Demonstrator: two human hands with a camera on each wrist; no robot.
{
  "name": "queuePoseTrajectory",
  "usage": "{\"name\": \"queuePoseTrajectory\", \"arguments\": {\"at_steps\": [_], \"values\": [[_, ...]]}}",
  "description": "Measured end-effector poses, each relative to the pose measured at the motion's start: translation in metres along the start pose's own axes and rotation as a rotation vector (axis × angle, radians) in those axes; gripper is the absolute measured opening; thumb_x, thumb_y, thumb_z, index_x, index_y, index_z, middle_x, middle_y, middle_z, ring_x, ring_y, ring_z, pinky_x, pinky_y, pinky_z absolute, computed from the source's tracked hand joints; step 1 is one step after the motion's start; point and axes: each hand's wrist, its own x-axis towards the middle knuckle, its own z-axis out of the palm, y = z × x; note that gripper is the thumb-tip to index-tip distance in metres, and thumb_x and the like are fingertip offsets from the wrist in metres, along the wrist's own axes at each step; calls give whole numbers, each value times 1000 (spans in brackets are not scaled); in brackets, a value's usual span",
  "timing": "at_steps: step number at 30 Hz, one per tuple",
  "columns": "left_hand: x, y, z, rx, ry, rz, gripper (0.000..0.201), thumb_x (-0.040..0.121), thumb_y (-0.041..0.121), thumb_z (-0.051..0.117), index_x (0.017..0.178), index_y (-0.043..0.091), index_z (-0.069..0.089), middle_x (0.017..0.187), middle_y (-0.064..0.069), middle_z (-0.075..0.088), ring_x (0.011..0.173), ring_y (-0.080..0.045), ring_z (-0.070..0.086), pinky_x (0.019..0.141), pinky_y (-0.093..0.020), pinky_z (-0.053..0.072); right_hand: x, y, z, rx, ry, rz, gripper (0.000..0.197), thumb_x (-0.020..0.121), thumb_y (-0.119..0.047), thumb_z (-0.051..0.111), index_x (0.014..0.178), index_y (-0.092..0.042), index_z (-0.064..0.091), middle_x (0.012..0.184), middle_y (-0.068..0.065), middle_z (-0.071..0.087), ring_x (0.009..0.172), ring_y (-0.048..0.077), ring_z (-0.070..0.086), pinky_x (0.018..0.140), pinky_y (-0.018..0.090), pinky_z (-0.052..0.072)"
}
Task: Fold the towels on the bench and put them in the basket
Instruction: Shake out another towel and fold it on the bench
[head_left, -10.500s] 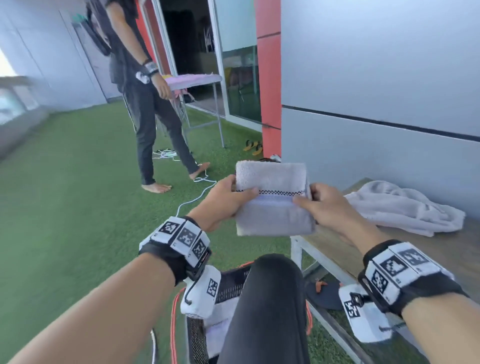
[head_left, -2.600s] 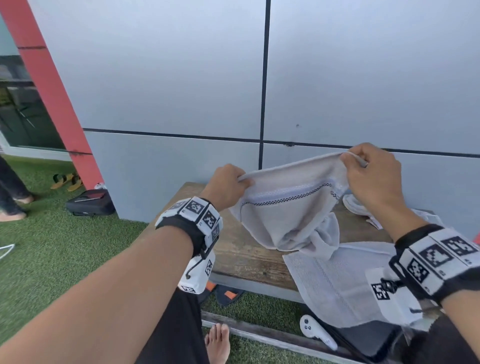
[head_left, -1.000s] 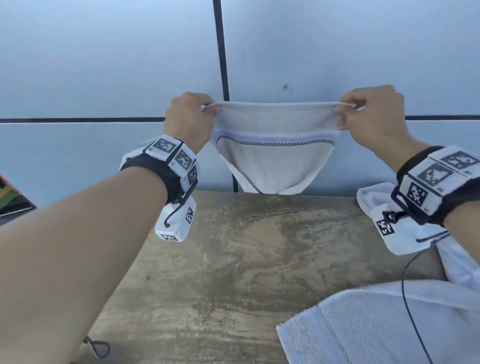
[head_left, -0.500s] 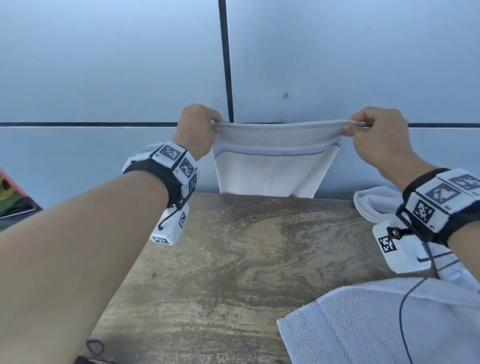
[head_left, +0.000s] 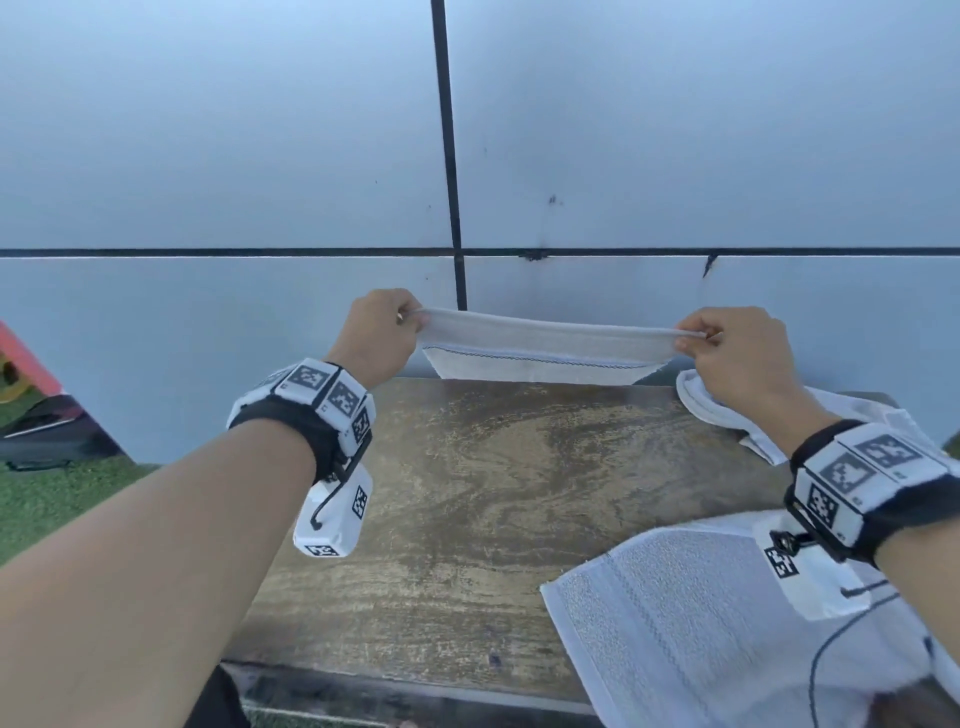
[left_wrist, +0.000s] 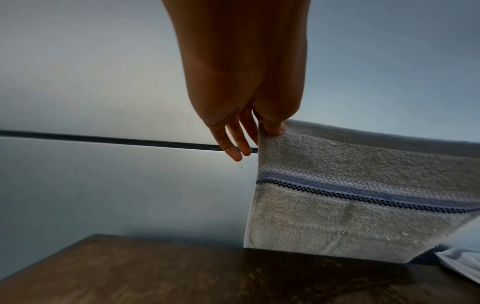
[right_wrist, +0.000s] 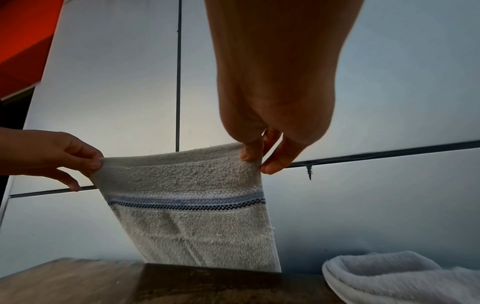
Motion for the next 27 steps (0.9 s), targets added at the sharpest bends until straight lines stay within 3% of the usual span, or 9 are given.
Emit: {"name": "queuePoseTrajectory", "arguments": {"at_steps": [2, 6, 10, 12, 14, 17, 20, 24, 27], "values": [[-16, -1, -3, -32, -13, -8, 20, 103, 21, 52, 93, 7, 62, 76, -3, 55, 57, -12, 43, 51, -24, 33, -14, -2, -5, -10, -4, 4, 8, 91, -9, 67, 86, -9, 74, 72, 6, 64, 73, 26, 58, 55, 1, 33], [-46, -3, -16, -114, -23, -45, 25, 102, 26, 55, 87, 8, 62, 66, -1, 49, 61, -19, 44, 54, -26, 34, -38, -8, -19, 66, -10, 47, 11, 92, -20, 69, 90, -11, 73, 80, 9, 70, 74, 22, 60, 57, 4, 33], [-73, -7, -32, -181, -62, -70, 31, 100, 33, 57, 90, 4, 65, 72, -6, 55, 85, -43, 65, 64, -31, 41, -61, -14, -33, 75, -57, 55, 19, 97, -29, 61, 91, -12, 65, 74, -3, 61, 65, 7, 52, 57, 16, 31], [-85, -7, -37, -216, -66, -68, 30, 100, 33, 58, 89, 5, 64, 75, -7, 56, 79, -41, 63, 73, -37, 52, -73, -19, -38, 84, -69, 40, 19, 101, -27, 53, 93, -11, 59, 71, -5, 55, 64, 4, 48, 56, 21, 30], [-96, -6, -39, -247, -51, -62, 27, 100, 32, 57, 85, 10, 60, 76, -6, 56, 72, -28, 57, 84, -49, 57, -85, -22, -42, 111, -61, 10, 19, 103, -26, 47, 96, -10, 54, 70, -3, 51, 63, 9, 45, 56, 24, 31], [-115, 2, -41, -242, -29, -61, 25, 102, 30, 54, 85, 12, 56, 81, -10, 60, 73, -23, 56, 73, -45, 54, -101, -24, -48, 169, -40, -25, 20, 105, -25, 44, 99, -7, 50, 68, 1, 48, 61, 12, 44, 56, 26, 32], [-132, 9, -42, -216, -40, -58, 25, 103, 30, 52, 89, 9, 56, 81, -15, 65, 65, -21, 53, 57, -32, 42, -115, -23, -55, 184, -44, -30, 22, 105, -27, 43, 101, -7, 50, 75, 9, 54, 63, 17, 47, 57, 31, 34], [-153, 10, -45, -191, -105, -75, 28, 103, 32, 51, 91, 7, 56, 97, -21, 72, 84, -36, 67, 62, -32, 43, -131, -16, -65, 152, -98, -34, 19, 104, -30, 46, 101, -12, 52, 81, 11, 59, 73, 30, 53, 70, 40, 44], [-169, 15, -50, -96, -202, -93, 33, 102, 32, 53, 99, 0, 59, 98, -20, 72, 84, -31, 66, 70, -34, 46, -142, -11, -73, 134, -146, -31, 18, 103, -31, 48, 99, -14, 53, 84, 13, 63, 79, 33, 60, 75, 41, 44]]}}
